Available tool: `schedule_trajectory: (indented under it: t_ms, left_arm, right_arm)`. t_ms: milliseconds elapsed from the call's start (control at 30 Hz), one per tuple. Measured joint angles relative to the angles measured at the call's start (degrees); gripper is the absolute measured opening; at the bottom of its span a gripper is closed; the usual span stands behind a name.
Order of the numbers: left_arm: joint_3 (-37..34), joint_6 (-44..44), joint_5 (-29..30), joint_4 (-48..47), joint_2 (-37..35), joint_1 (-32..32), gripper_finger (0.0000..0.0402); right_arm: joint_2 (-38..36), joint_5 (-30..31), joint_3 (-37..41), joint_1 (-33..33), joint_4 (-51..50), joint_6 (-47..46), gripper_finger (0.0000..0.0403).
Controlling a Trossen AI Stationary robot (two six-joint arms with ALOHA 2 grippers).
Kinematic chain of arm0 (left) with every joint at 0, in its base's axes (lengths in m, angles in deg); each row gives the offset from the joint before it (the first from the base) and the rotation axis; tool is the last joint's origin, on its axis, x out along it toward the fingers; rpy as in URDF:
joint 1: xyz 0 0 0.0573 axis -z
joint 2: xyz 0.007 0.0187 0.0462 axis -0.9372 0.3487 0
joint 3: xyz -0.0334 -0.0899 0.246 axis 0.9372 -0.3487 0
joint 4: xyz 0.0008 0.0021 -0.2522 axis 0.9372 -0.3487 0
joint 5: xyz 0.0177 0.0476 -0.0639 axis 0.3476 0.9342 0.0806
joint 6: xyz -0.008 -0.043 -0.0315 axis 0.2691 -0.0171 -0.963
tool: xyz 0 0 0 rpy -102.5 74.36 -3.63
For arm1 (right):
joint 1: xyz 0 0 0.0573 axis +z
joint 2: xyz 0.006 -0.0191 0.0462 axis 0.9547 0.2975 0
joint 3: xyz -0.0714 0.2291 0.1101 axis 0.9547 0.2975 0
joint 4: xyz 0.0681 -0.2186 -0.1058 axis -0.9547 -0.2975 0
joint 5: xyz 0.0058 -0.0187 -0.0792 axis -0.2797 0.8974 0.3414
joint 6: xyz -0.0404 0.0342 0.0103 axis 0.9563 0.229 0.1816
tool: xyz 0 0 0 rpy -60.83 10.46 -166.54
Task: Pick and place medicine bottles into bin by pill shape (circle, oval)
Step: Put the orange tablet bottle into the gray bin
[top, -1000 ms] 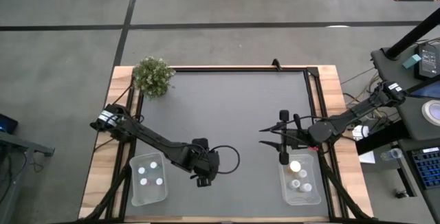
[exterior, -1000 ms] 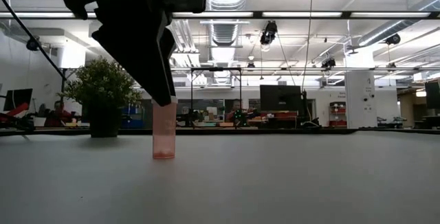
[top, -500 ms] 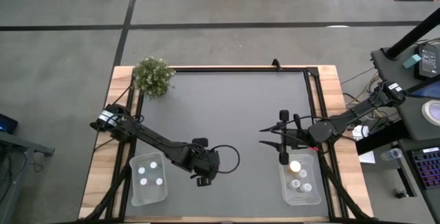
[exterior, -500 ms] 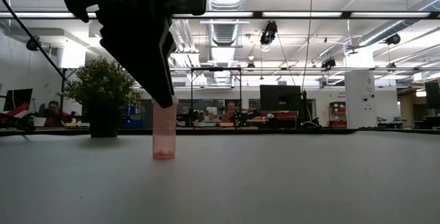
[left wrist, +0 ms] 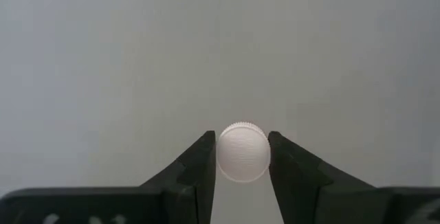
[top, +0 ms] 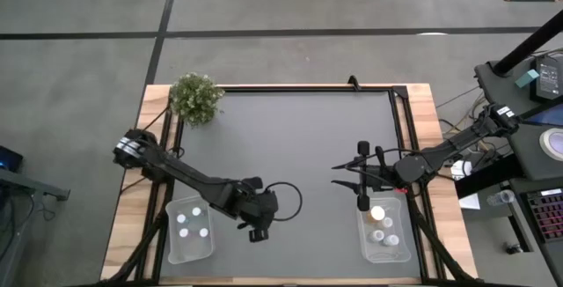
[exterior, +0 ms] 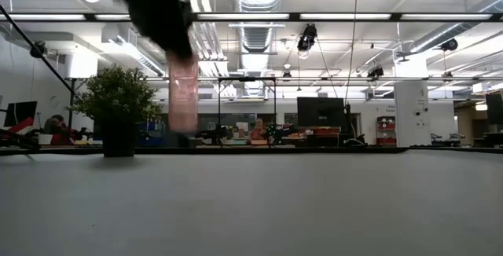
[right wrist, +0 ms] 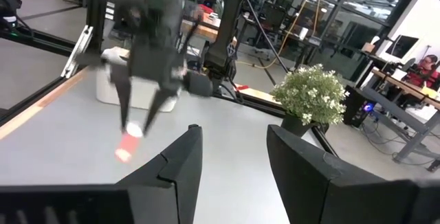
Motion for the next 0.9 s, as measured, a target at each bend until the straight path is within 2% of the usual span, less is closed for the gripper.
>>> schedule_trajectory:
  t_ms: [267,367,533,700,900]
  left_arm:
    - [6.9,-7.8,-3.0,-1.9,-8.1,6.7,0.0096]
    - [9.2,-13.6,-3.3,-7.9,-11.2,11.0,0.0096]
    - [9.5,-30.2,-3.8,-21.5,-15.2,19.0,0.0096]
    - [8.0,-42.5,-3.9,-35.4,-15.0,26.4,0.0096]
    - [7.3,-43.8,-4.1,-40.7,-10.6,30.9,0.0096]
  right_arm:
    - [0.0,0.0,0.1,0.0,0.0,0.0,0.0152]
    - [0.0,0.0,0.2,0.0,0.0,0.0,0.0152]
    - [0.0,0.0,0.2,0.0,0.0,-0.5,0.0152]
    - [0.0,0.0,0.2,0.0,0.0,-0.6,0.0152]
    - [0.0,0.0,0.2,0.0,0.1,-1.1,0.0149]
